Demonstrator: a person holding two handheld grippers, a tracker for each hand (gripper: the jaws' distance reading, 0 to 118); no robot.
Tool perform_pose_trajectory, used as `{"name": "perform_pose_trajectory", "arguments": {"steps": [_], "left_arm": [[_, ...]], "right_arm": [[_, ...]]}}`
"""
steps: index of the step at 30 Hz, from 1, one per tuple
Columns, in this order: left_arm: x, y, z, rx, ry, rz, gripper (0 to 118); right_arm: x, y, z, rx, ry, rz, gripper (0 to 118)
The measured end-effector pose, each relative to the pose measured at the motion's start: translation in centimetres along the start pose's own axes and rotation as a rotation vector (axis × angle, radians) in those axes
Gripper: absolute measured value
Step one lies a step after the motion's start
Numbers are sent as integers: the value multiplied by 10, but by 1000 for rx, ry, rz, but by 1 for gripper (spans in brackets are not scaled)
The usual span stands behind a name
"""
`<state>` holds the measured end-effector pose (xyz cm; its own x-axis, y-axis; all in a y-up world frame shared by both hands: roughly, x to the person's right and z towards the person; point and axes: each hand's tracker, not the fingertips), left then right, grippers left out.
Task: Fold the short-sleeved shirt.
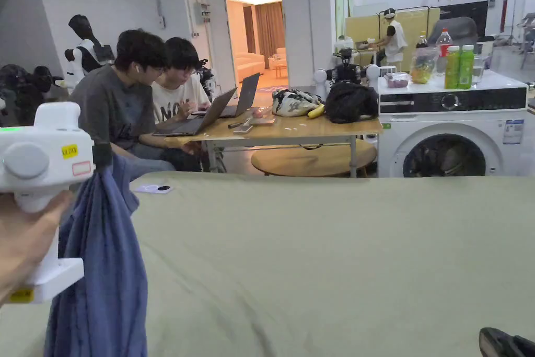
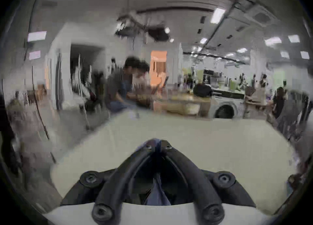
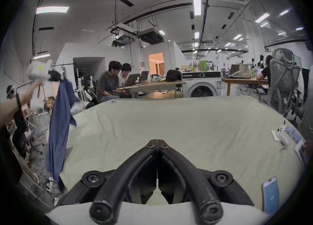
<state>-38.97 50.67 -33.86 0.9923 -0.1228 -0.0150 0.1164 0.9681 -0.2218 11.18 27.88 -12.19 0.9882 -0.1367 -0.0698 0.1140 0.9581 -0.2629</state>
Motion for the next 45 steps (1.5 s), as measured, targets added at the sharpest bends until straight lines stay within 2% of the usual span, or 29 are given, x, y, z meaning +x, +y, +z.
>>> {"name": "perform_pose_trajectory", "arguments": {"steps": [3,6,10,13,17,19,23,24,25,27,28,29,37,38,42,45], "left_arm": [[46,32,1,58,-22,-97,0],[97,23,-15,35,-108,-66,0],[188,-59,-32,-93,-326,-42,0],[262,-143,-22,-220,-531,136,0],[358,-240,7,-457,-786,149,0],[394,-269,28,-502,-881,149,0],[437,-298,66,-613,-1003,286,0],[440,-301,73,-600,-1056,304,10],[441,-302,76,-581,-1107,305,30],[439,-296,85,-574,-1177,324,79],[430,-291,88,-546,-1200,344,79],[420,-280,89,-492,-1195,350,79],[255,-198,102,-42,-679,153,77],[236,-194,107,-7,-623,136,71],[181,-188,122,43,-493,74,2],[155,-191,124,9,-398,60,0]], "right_arm": [[9,4,6,6,-21,-12,0],[17,3,14,14,-46,-14,0],[30,-1,28,20,-62,-65,0],[38,0,39,16,-80,-67,0],[50,4,57,16,-117,-63,0],[56,5,65,18,-141,-69,0],[64,5,77,22,-179,-66,0],[66,4,78,23,-179,-71,0],[68,4,79,21,-182,-76,0],[69,2,80,18,-187,-82,0],[69,2,79,15,-187,-83,0],[68,0,79,9,-183,-82,0],[47,-6,56,-5,-125,-53,0],[43,-6,52,-6,-113,-51,0],[27,-6,41,-8,-72,-47,0],[19,-8,33,-17,-38,-51,0]]}}
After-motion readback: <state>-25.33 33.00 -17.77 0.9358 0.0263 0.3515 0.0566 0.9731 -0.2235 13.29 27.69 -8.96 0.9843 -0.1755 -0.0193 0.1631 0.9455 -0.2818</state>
